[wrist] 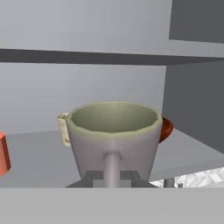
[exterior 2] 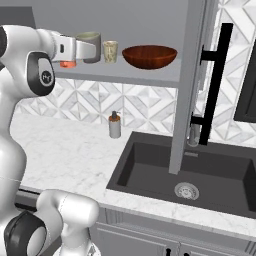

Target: Gather all objects into one cabinet and sort the glasses and bowls to opposite sides.

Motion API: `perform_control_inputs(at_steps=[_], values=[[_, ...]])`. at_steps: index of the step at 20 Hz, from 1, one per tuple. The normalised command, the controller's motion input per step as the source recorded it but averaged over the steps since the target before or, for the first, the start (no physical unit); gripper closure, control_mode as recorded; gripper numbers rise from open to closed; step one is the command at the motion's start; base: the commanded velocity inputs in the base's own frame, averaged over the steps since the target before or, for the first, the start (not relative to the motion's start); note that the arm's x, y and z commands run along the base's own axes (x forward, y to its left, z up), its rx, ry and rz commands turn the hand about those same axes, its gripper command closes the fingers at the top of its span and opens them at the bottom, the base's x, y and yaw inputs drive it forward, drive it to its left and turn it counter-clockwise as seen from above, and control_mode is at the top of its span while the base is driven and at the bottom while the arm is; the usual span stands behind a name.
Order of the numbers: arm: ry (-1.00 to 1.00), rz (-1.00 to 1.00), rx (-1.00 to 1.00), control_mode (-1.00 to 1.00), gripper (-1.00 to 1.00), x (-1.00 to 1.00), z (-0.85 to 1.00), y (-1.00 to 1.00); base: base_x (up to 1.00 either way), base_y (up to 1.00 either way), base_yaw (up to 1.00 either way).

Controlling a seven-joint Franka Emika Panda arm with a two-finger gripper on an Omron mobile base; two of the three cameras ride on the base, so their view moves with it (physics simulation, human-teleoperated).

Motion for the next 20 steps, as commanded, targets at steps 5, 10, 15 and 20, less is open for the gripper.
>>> perform_control_inputs(at_steps=[5,10,15,20], values=[[0.00,0.00,0.00,1.00,1.00,0.00,0.00,0.00,0.00,0.00,0.00],[0.00,0.00,0.00,-1.00,1.00,0.00,0.00,0.00,0.00,0.00,0.00],[0.00,0.21,0.00,-1.00,1.00,0.00,0.00,0.05,0.00,0.00,0.00],[-0.01,0.45,0.00,-1.00,1.00,0.19,-0.05,0.14,0.00,0.00,0.00]])
